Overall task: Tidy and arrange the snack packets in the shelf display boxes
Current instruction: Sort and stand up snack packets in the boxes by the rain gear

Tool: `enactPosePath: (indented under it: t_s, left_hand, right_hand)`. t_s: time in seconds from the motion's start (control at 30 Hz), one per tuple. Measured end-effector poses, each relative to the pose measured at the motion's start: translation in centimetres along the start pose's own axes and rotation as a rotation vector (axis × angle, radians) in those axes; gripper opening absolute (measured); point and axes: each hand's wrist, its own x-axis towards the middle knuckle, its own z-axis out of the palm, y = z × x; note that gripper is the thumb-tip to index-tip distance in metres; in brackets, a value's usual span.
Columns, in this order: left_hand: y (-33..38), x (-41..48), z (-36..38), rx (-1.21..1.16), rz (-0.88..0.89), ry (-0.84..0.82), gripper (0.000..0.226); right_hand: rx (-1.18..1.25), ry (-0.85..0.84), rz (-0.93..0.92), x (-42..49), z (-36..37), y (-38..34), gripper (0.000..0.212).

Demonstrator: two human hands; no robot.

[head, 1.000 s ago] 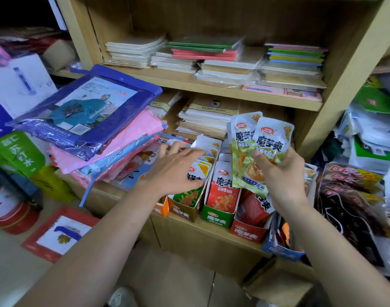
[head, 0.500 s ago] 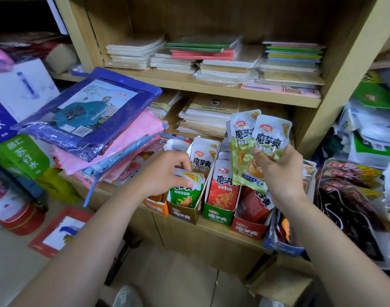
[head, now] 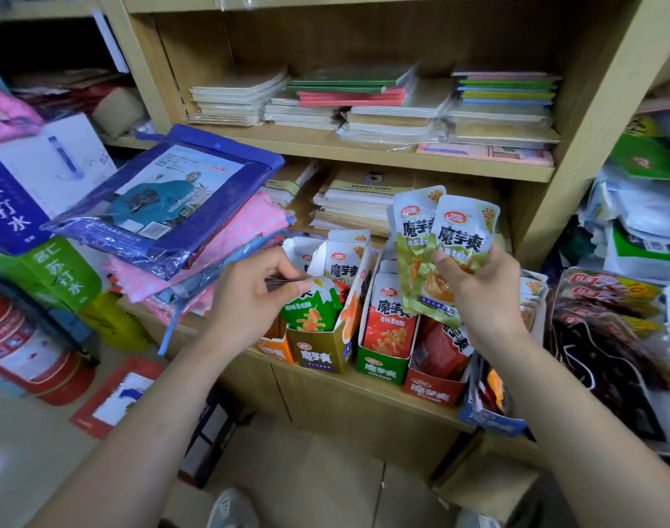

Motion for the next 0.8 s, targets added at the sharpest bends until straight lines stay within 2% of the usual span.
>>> enactPosePath:
  t_s: [0.23, 0.33, 0.43, 0.5, 0.6, 0.73, 0.8]
  left_hand:
    - [1.3, 0.2, 0.3, -0.031, 0.088, 0.105, 0.017]
    - [1.5, 0.2, 0.5, -0.018, 0.133, 0.102, 0.013]
    - [1.3, 0.0, 1.3, 0.064, 0.12, 0.015, 0.022]
    - [0.7, 0.1, 1.8, 0.089, 0.102, 0.015, 0.022]
    - [0.1, -0.1, 2.1, 0.086, 0.051, 0.118, 0.019]
    - [0.6, -1.5, 2.7, 0.095, 0.087, 0.299, 0.022]
    - [0.4, -2.3, 3.1, 0.111, 0.079, 0.314, 0.02]
  right_hand:
    - [0.0, -0.095, -0.032, -0.3, 0.0, -0.2, 0.009]
    - [-0.018, -0.078, -0.018, -0.1, 0.0, 0.1, 0.012]
    - [-0.007, -0.068, -0.009, -0.2, -0.1, 0.1, 0.016]
    - [-0.008, -0.067, -0.005, -0.2, -0.1, 0.1, 0.018]
    - [-0.005, -0.073, -0.005, -0.3, -0.2, -0.2, 0.01]
    - [0.089, -0.09, 0.045, -0.9, 0.5, -0.6, 0.009]
    - [0.15, -0.078, 0.093, -1.9, 1.5, -0.7, 0.022]
